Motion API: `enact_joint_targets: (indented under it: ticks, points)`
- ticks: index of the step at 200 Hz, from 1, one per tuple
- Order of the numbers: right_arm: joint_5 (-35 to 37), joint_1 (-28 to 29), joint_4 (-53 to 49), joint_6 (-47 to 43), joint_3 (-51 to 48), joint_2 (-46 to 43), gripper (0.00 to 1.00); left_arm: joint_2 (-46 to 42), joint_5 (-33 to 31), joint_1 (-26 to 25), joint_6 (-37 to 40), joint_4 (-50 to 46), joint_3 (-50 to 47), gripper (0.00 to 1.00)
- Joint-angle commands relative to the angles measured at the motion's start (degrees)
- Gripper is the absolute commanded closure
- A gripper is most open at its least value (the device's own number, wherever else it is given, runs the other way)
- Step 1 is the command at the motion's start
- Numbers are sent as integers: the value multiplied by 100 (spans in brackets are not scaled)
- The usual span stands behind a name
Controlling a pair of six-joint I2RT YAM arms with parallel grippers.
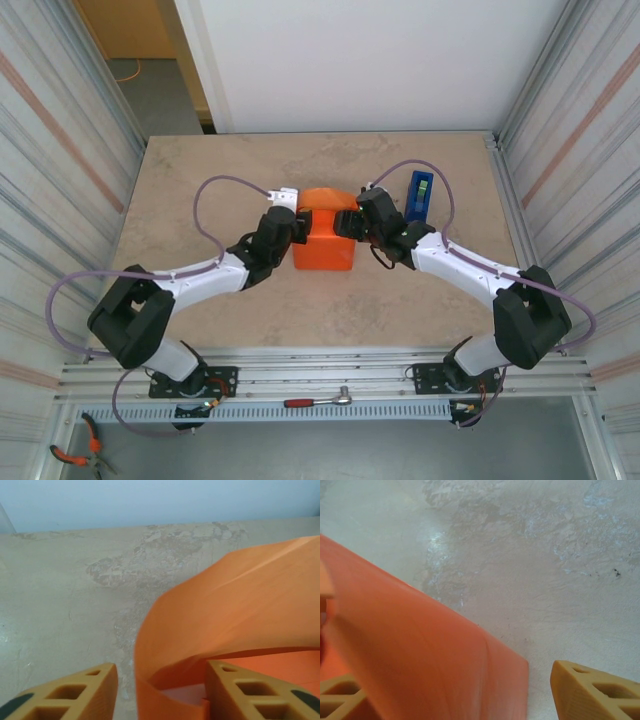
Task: Wrap the gift box in paper
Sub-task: Fold the wrapping paper for the gift box.
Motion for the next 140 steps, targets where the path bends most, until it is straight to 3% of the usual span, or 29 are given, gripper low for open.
enact_joint_targets:
  ticks: [1, 69, 140]
  points:
    - [408, 39, -332, -230, 112, 51, 30, 158, -322, -107, 3, -33, 74, 55]
    - [951, 315, -305, -501, 380, 330, 49, 191, -452, -300, -73, -13, -48, 69]
    - [1001, 452, -394, -566, 586, 511, 93, 290, -473, -374, -85, -24, 39, 81]
